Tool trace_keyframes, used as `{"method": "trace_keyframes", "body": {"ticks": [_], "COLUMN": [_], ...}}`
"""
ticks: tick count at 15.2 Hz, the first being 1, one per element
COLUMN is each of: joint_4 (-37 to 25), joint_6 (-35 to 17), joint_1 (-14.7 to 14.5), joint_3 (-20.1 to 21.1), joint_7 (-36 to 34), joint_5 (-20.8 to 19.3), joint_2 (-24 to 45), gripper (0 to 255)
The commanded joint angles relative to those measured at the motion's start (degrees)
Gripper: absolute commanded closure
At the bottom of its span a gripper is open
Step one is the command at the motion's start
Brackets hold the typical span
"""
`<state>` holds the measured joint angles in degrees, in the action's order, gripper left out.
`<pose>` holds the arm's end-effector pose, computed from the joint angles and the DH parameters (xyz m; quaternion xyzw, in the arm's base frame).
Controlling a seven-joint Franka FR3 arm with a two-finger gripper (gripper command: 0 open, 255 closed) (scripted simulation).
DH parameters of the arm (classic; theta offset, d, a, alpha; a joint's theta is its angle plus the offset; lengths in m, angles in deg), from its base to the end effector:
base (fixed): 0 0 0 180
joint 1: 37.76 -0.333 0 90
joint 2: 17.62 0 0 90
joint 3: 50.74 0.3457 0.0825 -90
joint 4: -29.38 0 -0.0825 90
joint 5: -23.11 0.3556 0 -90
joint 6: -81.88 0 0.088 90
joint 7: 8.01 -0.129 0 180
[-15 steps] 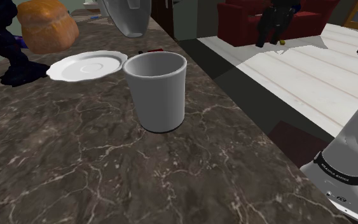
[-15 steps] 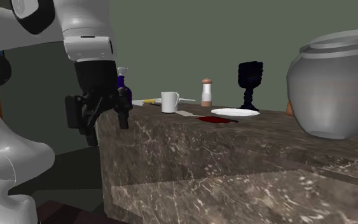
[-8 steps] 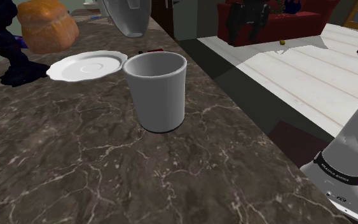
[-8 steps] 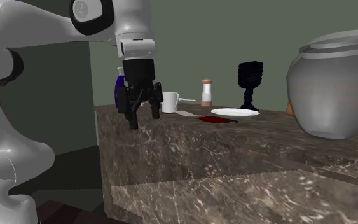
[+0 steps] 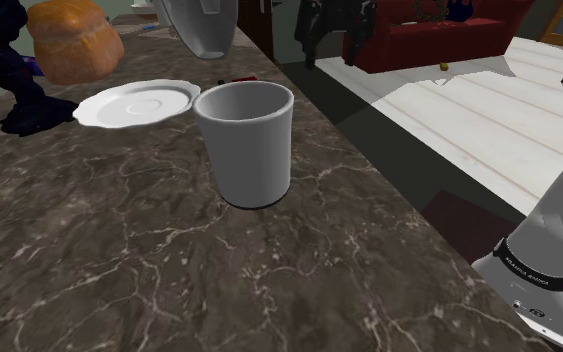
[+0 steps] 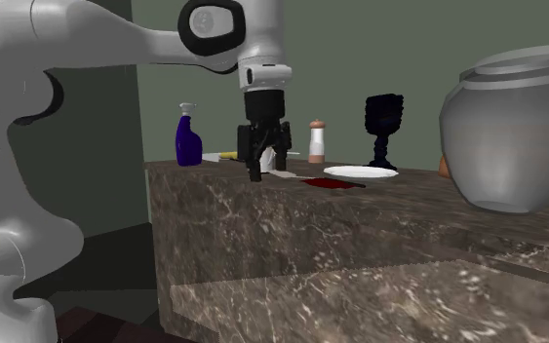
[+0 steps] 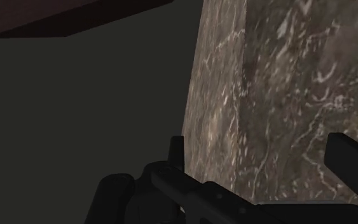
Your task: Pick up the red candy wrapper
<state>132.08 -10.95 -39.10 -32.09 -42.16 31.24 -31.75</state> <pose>0.4105 0.1902 0.6509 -0.9908 0.1278 -0.0132 0.0424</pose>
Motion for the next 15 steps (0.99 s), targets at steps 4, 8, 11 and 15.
{"method": "trace_keyframes", "body": {"ticks": [4,8,11,15], "joint_4": [-13.5,-28.09,-42.46,-35.87], "joint_6": [2.22,6.39,11.66,7.24], "joint_1": [-1.63,-5.26,-10.18,-9.03], "joint_3": [5.13,7.83,8.43,8.12], "joint_7": [-10.95,-19.3,-24.43,-24.0], "joint_5": [-4.45,-10.27,-15.38,-14.16], "joint_2": [11.99,23.88,34.2,31.87], "gripper": [0,0,0,0]}}
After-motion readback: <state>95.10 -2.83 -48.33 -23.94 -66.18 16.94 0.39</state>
